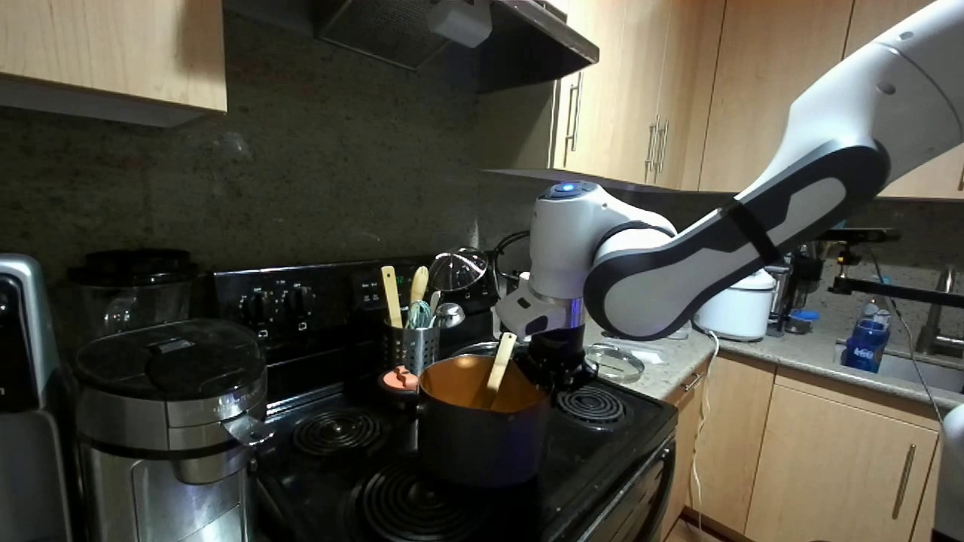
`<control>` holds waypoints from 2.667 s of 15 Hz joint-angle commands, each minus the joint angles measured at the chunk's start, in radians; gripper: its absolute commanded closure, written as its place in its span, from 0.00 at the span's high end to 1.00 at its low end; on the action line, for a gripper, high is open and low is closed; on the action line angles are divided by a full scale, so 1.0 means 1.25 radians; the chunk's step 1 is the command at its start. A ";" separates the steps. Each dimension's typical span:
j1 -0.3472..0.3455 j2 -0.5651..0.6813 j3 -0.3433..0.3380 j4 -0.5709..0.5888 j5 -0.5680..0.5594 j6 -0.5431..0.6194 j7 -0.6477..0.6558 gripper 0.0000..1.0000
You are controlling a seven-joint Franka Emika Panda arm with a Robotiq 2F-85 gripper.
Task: Move the pot from the left plate to the right plate
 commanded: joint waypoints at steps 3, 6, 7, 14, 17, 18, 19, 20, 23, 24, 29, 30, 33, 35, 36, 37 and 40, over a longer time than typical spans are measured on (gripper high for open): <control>-0.011 -0.098 -0.001 -0.041 -0.028 0.009 0.049 0.05; -0.016 -0.106 -0.004 -0.048 -0.029 0.008 0.050 0.05; -0.019 -0.103 -0.005 -0.047 -0.031 0.007 0.052 0.05; -0.041 -0.087 -0.011 -0.040 -0.043 -0.002 0.061 0.05; -0.051 -0.095 -0.021 -0.048 -0.053 -0.006 0.075 0.05; -0.055 -0.098 -0.024 -0.050 -0.056 -0.008 0.080 0.05; -0.058 -0.100 -0.029 -0.053 -0.057 -0.009 0.084 0.05; -0.061 -0.101 -0.033 -0.055 -0.057 -0.010 0.086 0.05; -0.072 -0.110 -0.045 -0.065 -0.057 -0.018 0.085 0.05; -0.077 -0.116 -0.047 -0.069 -0.059 -0.024 0.087 0.05; -0.104 -0.189 -0.068 -0.101 -0.071 -0.076 0.081 0.05; -0.111 -0.210 -0.073 -0.105 -0.073 -0.091 0.078 0.05; -0.126 -0.253 -0.091 -0.105 -0.085 -0.131 0.068 0.05; -0.131 -0.265 -0.102 -0.095 -0.093 -0.150 0.063 0.05; -0.132 -0.268 -0.107 -0.089 -0.097 -0.154 0.061 0.05; -0.131 -0.262 -0.111 -0.080 -0.101 -0.156 0.059 0.05; -0.123 -0.229 -0.109 -0.050 -0.110 -0.158 0.064 0.05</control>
